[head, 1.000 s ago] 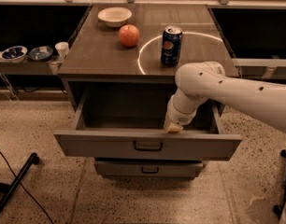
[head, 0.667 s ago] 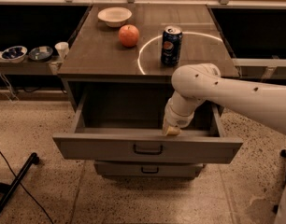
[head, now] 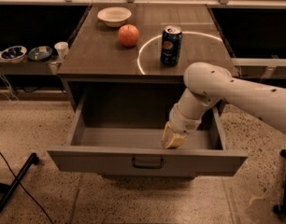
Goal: Open top drawer
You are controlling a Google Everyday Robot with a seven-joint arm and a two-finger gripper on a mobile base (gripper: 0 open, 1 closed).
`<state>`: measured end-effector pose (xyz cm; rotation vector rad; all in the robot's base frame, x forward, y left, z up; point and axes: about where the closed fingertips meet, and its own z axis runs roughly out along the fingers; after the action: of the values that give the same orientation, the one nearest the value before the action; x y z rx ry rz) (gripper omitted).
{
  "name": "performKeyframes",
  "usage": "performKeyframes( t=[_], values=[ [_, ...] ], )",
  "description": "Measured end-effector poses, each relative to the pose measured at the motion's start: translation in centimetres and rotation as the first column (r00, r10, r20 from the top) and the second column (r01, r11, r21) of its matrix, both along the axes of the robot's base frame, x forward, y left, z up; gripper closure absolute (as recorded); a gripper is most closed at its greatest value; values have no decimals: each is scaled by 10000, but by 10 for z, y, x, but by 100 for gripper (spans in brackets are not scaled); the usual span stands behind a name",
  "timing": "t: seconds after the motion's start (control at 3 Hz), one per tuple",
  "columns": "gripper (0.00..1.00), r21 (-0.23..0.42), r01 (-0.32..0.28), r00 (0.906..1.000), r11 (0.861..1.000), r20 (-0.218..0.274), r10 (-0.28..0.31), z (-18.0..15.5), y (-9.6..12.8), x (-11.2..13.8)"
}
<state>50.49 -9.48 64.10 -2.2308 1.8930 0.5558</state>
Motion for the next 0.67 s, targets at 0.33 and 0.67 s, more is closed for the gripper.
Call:
performKeyframes(
  t=[0.33, 0.67],
  values=[
    [100, 1198, -215, 9944, 9926, -1005, 336, 18, 2, -37],
    [100, 1748, -187, 9904, 9844, -1317, 421, 35, 2, -62]
  ],
)
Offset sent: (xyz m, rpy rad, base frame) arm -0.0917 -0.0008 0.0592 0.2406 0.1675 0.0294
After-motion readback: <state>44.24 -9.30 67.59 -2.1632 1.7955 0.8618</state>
